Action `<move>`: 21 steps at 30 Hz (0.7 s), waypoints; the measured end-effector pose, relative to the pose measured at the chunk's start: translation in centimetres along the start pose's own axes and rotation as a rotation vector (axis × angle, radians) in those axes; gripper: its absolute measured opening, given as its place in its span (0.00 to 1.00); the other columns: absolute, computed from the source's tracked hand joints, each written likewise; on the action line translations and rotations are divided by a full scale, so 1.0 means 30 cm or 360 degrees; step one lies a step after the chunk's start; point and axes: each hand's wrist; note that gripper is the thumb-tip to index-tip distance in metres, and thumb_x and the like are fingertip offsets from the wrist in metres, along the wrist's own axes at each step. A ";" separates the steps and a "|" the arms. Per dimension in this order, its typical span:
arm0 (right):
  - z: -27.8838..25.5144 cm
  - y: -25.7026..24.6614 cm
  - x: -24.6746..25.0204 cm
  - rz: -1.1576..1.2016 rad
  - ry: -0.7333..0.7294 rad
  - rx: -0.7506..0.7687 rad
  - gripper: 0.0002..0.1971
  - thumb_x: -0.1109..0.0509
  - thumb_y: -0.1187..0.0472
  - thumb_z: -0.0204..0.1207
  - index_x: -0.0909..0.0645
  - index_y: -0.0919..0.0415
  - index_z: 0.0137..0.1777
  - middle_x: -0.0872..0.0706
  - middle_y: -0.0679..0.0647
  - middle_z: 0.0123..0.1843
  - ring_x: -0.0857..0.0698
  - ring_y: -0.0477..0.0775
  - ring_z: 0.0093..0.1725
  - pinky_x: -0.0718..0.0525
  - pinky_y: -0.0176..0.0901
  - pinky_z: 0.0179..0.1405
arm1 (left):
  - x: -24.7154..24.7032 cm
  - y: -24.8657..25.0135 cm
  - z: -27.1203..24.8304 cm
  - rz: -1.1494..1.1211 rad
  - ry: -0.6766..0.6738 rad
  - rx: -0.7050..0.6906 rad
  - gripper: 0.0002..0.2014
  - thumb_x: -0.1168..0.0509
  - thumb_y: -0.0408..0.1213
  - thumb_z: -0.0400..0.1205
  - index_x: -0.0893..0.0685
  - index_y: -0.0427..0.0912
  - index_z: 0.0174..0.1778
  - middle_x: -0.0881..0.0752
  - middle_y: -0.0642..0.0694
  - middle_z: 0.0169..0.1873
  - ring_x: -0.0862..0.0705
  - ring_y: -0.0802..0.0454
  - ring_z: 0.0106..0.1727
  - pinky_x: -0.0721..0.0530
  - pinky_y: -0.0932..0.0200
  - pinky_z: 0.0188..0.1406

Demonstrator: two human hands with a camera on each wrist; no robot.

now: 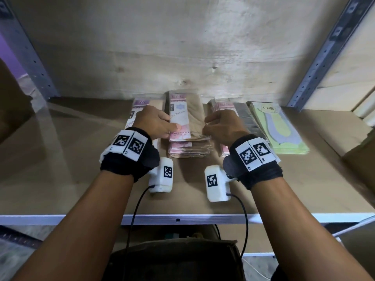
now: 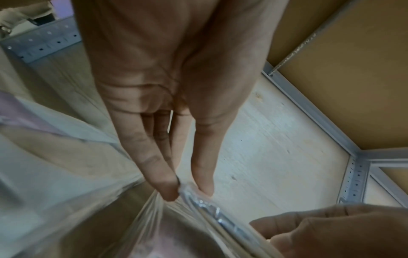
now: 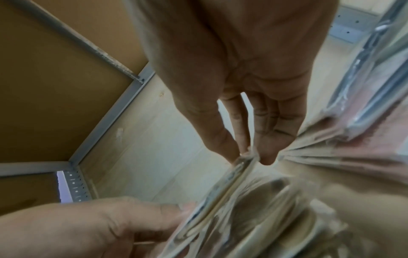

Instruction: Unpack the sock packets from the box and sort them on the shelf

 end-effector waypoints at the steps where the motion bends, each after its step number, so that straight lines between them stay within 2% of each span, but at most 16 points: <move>1: -0.004 -0.002 0.003 -0.0045 -0.0003 -0.0008 0.18 0.22 0.66 0.68 0.13 0.60 0.58 0.11 0.57 0.58 0.14 0.56 0.58 0.14 0.48 0.62 | -0.005 0.002 -0.004 0.0034 0.0001 0.0018 0.12 0.17 0.33 0.69 0.15 0.45 0.37 0.08 0.38 0.40 0.07 0.38 0.44 0.10 0.43 0.56; 3: -0.011 -0.003 0.007 -0.0111 -0.0007 -0.0016 0.16 0.23 0.67 0.69 0.13 0.60 0.57 0.12 0.56 0.59 0.14 0.55 0.60 0.15 0.45 0.63 | -0.016 0.006 -0.013 0.0072 -0.0019 0.0044 0.12 0.18 0.33 0.69 0.13 0.39 0.42 0.08 0.35 0.42 0.08 0.37 0.46 0.11 0.42 0.57; 6: -0.028 -0.003 0.008 -0.0194 -0.0004 -0.0002 0.14 0.24 0.67 0.70 0.11 0.60 0.55 0.10 0.56 0.57 0.14 0.54 0.58 0.16 0.38 0.53 | -0.025 0.015 -0.034 0.0119 -0.0010 0.0042 0.20 0.18 0.33 0.70 0.12 0.31 0.55 0.08 0.33 0.45 0.08 0.37 0.45 0.11 0.42 0.57; 9: -0.036 0.001 0.004 -0.0241 0.0004 0.0013 0.12 0.25 0.67 0.70 0.10 0.61 0.54 0.09 0.56 0.56 0.13 0.54 0.57 0.17 0.37 0.49 | -0.028 0.026 -0.052 0.0187 0.0009 0.0051 0.25 0.18 0.35 0.70 0.14 0.31 0.61 0.08 0.35 0.48 0.08 0.40 0.42 0.10 0.44 0.56; 12: -0.038 0.003 -0.003 -0.0266 0.0007 0.0009 0.14 0.24 0.67 0.69 0.10 0.60 0.55 0.10 0.54 0.56 0.14 0.52 0.57 0.19 0.35 0.48 | -0.034 0.030 -0.065 0.0245 0.0017 0.0063 0.25 0.18 0.37 0.70 0.14 0.33 0.61 0.08 0.37 0.49 0.08 0.41 0.43 0.11 0.45 0.57; 18: -0.035 0.006 -0.011 -0.0334 0.0024 0.0033 0.15 0.23 0.67 0.70 0.11 0.62 0.57 0.10 0.57 0.57 0.13 0.54 0.56 0.17 0.36 0.49 | -0.030 0.043 -0.068 0.0235 -0.0055 0.0103 0.25 0.17 0.36 0.69 0.13 0.30 0.60 0.09 0.34 0.52 0.09 0.37 0.52 0.13 0.43 0.61; 21: -0.030 0.008 -0.010 -0.0403 0.0047 0.0068 0.18 0.23 0.64 0.70 0.13 0.60 0.61 0.12 0.56 0.61 0.16 0.52 0.56 0.20 0.36 0.51 | -0.019 0.045 -0.058 0.0295 -0.0034 0.0076 0.21 0.18 0.41 0.70 0.11 0.34 0.55 0.08 0.37 0.49 0.08 0.38 0.50 0.12 0.43 0.59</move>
Point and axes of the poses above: each hand's wrist, its own z-axis towards the middle knuckle, its own x-axis out of the back of the hand, y = z × x
